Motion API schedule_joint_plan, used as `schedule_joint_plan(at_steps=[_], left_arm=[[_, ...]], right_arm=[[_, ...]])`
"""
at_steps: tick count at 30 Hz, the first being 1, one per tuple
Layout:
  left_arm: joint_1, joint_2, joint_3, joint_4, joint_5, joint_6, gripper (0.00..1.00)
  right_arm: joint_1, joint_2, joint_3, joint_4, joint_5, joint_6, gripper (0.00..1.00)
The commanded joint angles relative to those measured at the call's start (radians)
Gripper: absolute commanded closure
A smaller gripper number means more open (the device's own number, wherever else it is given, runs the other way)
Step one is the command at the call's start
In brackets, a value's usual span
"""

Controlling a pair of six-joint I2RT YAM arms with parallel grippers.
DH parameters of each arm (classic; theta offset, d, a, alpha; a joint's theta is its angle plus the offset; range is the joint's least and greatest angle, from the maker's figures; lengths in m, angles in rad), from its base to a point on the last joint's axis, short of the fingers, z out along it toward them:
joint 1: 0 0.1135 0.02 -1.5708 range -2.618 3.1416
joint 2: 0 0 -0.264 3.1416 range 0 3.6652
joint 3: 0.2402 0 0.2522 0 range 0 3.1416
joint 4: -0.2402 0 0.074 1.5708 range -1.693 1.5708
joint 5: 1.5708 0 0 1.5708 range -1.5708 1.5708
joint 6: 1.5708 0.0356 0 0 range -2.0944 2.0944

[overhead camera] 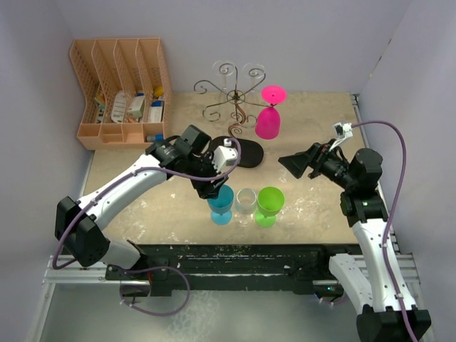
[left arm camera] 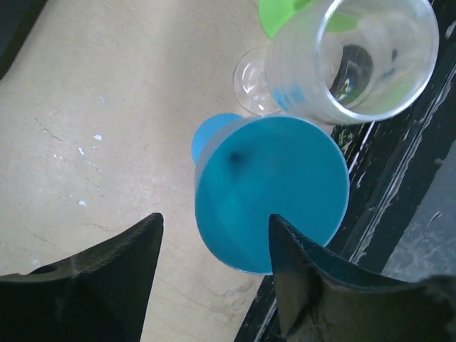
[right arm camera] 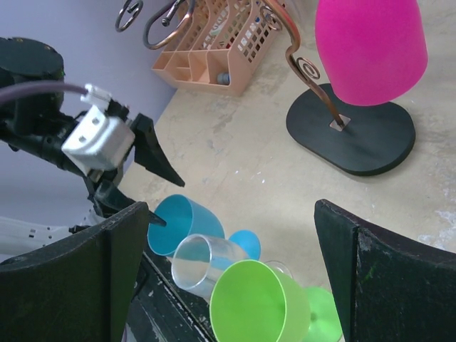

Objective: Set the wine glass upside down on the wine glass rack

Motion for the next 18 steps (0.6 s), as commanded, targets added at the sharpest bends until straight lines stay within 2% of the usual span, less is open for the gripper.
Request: schedule_joint_plan(at_steps=[1,4,8,9,14,18], left_arm=[[-0.038,0.001,-0.033,0.036,-0.010,0.009,0.43],[-0.042,0.001,-0.033,0.032,-0.012,0.015,0.63],[-0.048,-0.004,-0.023,-0.003,-0.023,0.030,0.97],[-0.049,-0.007,-0.021,-0.014,-0.026,0.035,1.00],[-0.053,-0.055,0.010,-0.100,-0.065,0.075,1.00],[-0.053,-0.130,0.104,-0.194,-0.092,0.125,1.00]], right_arm=[[0.001,-0.006,0.057,0.027,0.000,-0.007,0.00],[0.001,-0.002,0.077,0.016,0.008,-0.019,0.00],[0.001,-0.005,0.093,0.004,0.024,-0.028,0.00],[0.001,-0.006,0.097,0.003,0.028,-0.028,0.00],[0.001,-0.010,0.131,-0.020,0.050,-0.046,0.00],[0.002,-0.012,0.179,-0.035,0.119,-0.050,0.00]])
